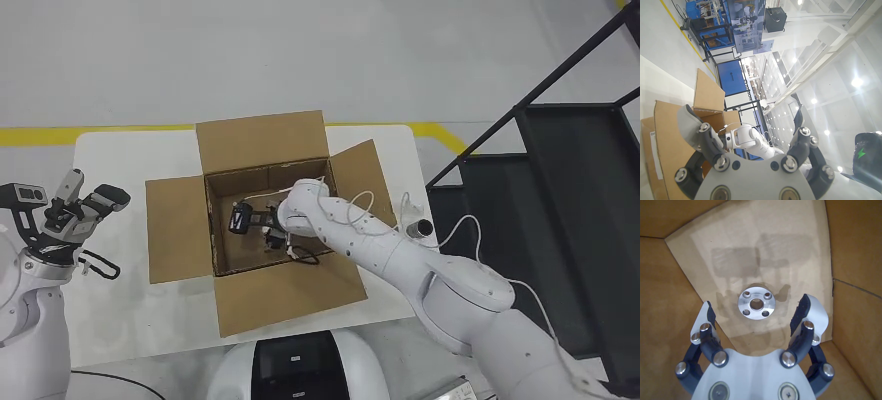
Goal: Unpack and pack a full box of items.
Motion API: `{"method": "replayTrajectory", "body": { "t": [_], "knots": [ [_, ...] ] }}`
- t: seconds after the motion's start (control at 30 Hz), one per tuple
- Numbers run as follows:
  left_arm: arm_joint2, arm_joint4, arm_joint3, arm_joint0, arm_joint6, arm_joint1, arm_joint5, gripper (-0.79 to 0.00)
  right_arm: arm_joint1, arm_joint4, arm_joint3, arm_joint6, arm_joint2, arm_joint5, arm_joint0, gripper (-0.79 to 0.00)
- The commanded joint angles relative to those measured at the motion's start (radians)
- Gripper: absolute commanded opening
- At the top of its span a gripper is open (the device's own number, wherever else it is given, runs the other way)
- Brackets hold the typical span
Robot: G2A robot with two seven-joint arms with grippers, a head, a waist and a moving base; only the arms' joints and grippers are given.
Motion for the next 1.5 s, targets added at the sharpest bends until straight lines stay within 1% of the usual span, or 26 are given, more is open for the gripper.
{"method": "replayTrajectory", "body": {
  "t": [0.0, 0.17, 0.33, 0.37, 0.4, 0.43, 0.47, 0.5, 0.53, 0.57, 0.67, 0.7, 0.93, 1.13, 1.23, 1.3, 1.4, 1.47],
  "knots": [
    [0.0, 0.0, 0.0, 0.0, 0.0, 0.0, 0.0, 0.0, -0.017, 0.024, 0.04, 0.009, 0.003, 0.008, 0.01, 0.0],
    [0.0, 0.0, 0.0, 0.0, 0.0, 0.0, 0.0, 0.0, -0.051, 0.046, 0.105, 0.014, -0.003, -0.017, 0.025, 0.0],
    [0.0, 0.0, 0.0, 0.0, 0.0, 0.0, 0.0, 0.0, -0.08, 0.046, 0.16, -0.005, -0.011, -0.038, 0.035, 0.0],
    [0.0, 0.0, 0.0, 0.0, 0.0, 0.0, 0.0, 0.0, -0.085, 0.045, 0.17, -0.009, -0.013, -0.041, 0.037, -0.022],
    [0.0, 0.0, 0.0, 0.0, 0.0, 0.0, 0.0, 0.0, -0.09, 0.045, 0.181, -0.013, -0.013, -0.043, 0.038, -0.068],
    [0.0, 0.0, 0.0, 0.0, 0.0, 0.0, 0.0, 0.0, -0.095, 0.043, 0.192, -0.018, -0.014, -0.046, 0.04, -0.148],
    [0.0, 0.0, 0.0, 0.0, 0.0, 0.0, 0.0, 0.0, -0.1, 0.042, 0.202, -0.021, -0.015, -0.048, 0.042, -0.302],
    [0.0, 0.0, 0.0, 0.0, 0.0, 0.0, 0.0, 0.0, -0.104, 0.041, 0.211, -0.024, -0.016, -0.05, 0.044, -0.391],
    [0.0, 0.0, 0.0, 0.0, 0.0, 0.0, 0.0, 0.0, -0.109, 0.039, 0.22, -0.026, -0.017, -0.052, 0.045, -0.456],
    [0.0, 0.0, 0.0, 0.0, 0.0, 0.0, 0.0, 0.0, -0.114, 0.039, 0.227, -0.028, -0.018, -0.055, 0.047, -0.579],
    [0.0, 0.0, 0.0, 0.0, 0.0, 0.0, 0.0, 0.0, -0.127, 0.033, 0.249, -0.03, -0.022, -0.061, 0.05, -0.757],
    [0.0, 0.0, 0.0, 0.0, 0.0, 0.0, 0.0, 0.0, -0.131, 0.031, 0.253, -0.031, -0.022, -0.063, 0.051, -0.785],
    [0.0, 0.0, 0.0, 0.0, 0.0, 0.0, 0.0, 0.0, -0.147, 0.004, 0.261, -0.026, -0.023, -0.061, 0.065, -0.785],
    [0.0, 0.0, 0.0, 0.0, 0.0, 0.0, 0.0, 0.0, -0.137, -0.025, 0.212, 0.009, -0.004, -0.048, 0.085, -0.785],
    [0.0, 0.0, 0.0, 0.0, 0.0, 0.0, 0.0, 0.0, -0.115, -0.033, 0.16, 0.018, 0.025, -0.056, 0.095, -0.785],
    [0.0, 0.0, 0.0, 0.0, 0.0, 0.0, 0.0, 0.0, -0.091, -0.034, 0.106, 0.017, 0.054, -0.069, 0.095, -0.785],
    [0.0, 0.0, 0.0, 0.0, 0.0, 0.0, 0.0, 0.0, -0.042, -0.042, -0.003, 0.037, 0.114, -0.096, 0.078, -0.785],
    [0.0, 0.0, 0.0, 0.0, 0.0, 0.0, 0.0, 0.0, -0.001, -0.048, -0.102, 0.059, 0.167, -0.11, 0.047, -0.785]
  ]
}}
